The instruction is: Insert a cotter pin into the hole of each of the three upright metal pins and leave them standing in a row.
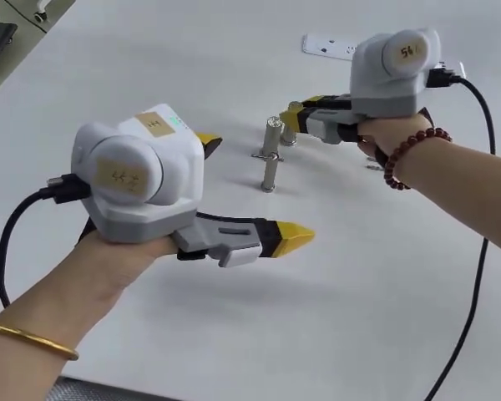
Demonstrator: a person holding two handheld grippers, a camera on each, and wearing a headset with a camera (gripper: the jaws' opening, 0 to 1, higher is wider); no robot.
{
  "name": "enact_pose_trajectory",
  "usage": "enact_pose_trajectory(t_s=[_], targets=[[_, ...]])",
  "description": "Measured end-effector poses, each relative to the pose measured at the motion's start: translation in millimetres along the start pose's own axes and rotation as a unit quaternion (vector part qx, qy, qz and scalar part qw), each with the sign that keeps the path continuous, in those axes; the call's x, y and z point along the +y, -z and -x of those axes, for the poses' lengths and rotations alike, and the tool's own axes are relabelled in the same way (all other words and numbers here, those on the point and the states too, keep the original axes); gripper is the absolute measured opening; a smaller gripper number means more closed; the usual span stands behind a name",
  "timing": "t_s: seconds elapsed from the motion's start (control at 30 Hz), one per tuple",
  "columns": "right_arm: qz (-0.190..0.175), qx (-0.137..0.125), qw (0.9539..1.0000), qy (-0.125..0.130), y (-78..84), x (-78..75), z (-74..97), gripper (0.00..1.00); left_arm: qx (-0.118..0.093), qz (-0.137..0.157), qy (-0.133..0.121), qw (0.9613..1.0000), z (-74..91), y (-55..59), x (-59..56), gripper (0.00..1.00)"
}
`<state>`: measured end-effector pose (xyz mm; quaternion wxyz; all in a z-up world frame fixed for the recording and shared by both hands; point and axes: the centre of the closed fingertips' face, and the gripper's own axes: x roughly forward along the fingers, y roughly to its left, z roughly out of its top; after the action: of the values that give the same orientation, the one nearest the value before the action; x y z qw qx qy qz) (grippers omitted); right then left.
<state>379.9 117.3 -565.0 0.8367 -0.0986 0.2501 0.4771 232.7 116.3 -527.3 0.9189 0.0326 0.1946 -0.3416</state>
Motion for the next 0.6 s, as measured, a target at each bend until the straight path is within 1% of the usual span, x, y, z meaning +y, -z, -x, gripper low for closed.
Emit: enact_pose_trajectory(t_s=[0.17,0.33,0.43,0.6], targets=[[0.014,0.003,0.9999,0.004,-0.8,0.6,1.3,0.09,0.001,-0.003,0.000,1.0000,-0.5,0.4,0.4,0.94],[0.028,0.011,0.9995,0.009,0.6,-2.3,1.0,0.08,0.002,-0.004,-0.001,1.0000,-0.2,0.2,0.2,0.93],[0.028,0.013,0.9995,0.009,1.7,0.1,4.3,0.08,-0.002,-0.007,-0.005,1.0000,0.7,-2.1,2.0,0.93],[0.029,0.015,0.9994,0.013,3.9,3.3,12.6,0.08,-0.001,-0.009,-0.005,1.0000,0.9,-2.0,3.0,0.94]])
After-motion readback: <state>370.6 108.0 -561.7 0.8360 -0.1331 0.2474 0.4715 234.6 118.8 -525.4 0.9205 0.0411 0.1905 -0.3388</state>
